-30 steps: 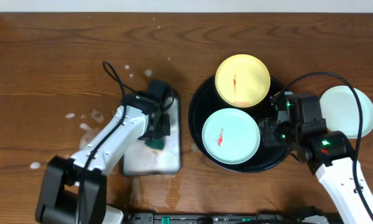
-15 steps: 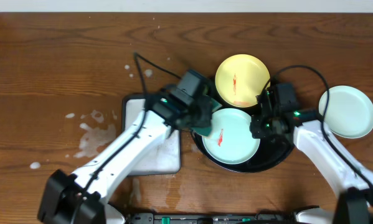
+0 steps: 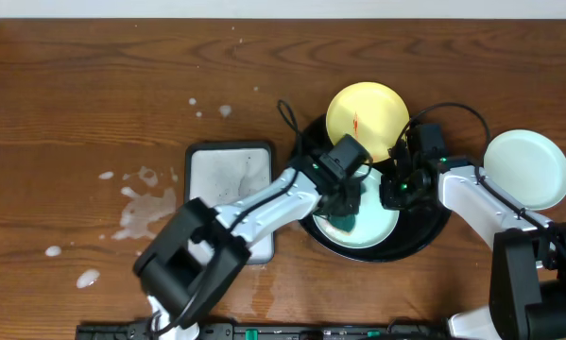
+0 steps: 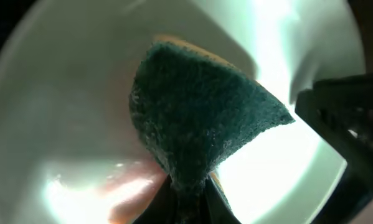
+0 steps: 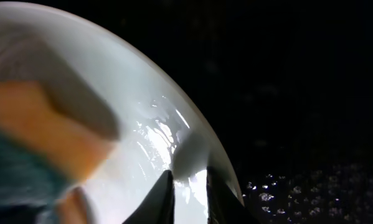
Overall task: Clean dirty plates on tray and stack at the side
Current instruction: 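Move the sponge with left gripper onto the held green plate, then scrub the red sauce on the green plate with the sponge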
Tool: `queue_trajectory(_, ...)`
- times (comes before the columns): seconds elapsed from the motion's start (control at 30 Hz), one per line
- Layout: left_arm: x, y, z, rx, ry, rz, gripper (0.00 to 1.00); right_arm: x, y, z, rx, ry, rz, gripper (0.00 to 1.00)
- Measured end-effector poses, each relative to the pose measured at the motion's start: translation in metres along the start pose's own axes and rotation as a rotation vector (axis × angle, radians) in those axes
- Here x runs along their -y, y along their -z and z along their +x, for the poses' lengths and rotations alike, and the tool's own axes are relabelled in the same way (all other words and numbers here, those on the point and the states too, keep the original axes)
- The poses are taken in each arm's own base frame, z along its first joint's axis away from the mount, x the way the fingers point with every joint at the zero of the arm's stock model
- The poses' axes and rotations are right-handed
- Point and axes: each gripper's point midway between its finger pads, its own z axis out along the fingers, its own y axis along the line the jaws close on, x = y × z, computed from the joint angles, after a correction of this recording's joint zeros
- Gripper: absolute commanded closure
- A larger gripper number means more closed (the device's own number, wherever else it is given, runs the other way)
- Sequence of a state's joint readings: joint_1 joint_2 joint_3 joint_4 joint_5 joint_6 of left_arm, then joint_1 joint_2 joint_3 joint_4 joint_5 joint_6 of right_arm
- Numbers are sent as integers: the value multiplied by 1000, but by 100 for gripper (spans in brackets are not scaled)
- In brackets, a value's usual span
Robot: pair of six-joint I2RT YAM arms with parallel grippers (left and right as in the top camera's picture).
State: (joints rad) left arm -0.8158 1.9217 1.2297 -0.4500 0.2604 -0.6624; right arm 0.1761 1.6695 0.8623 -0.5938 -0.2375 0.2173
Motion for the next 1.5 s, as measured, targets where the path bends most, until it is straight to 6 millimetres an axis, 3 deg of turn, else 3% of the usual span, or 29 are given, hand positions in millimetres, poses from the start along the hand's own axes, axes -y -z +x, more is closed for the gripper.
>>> queue_trajectory(0.17, -7, -4, 1, -12, 22, -44, 92, 1, 7, 12, -44, -13, -10, 72)
queue_trajectory(0.33, -20, -1, 0, 17, 15, -142, 93, 8, 36, 7, 22, -12, -20, 67)
queue_trajectory(0.47, -24, 0, -3, 36, 12, -168, 93, 16, 41, 2, 54, -20, -5, 69)
queue_trajectory(0.57, -22, 0, -4, 38, 12, -162, 93, 18, 31, 0, 62, -9, -4, 78)
queue_trajectory(0.7, -14, -2, -6, 27, 16, -101, 93, 19, 11, 3, 32, -11, -25, 93)
queue_trajectory(0.8, 5, -8, -13, 30, 17, 15, 93, 18, 4, 4, 20, -12, -43, 98)
queue_trajectory(1.0, 41, -17, -15, 11, 43, 186, 92, 17, 2, 2, 20, -16, -52, 99)
queue_trajectory(1.13, 45, -21, -3, -17, 43, 174, 93, 17, 1, 2, 18, -21, -60, 99)
queue_trajectory(1.27, 22, -18, 1, -12, 68, 22, 93, 15, 1, 1, 17, -21, -70, 99)
queue_trajectory(1.5, -39, 3, -6, 102, 45, -322, 93, 11, -1, 3, 5, -26, -100, 99)
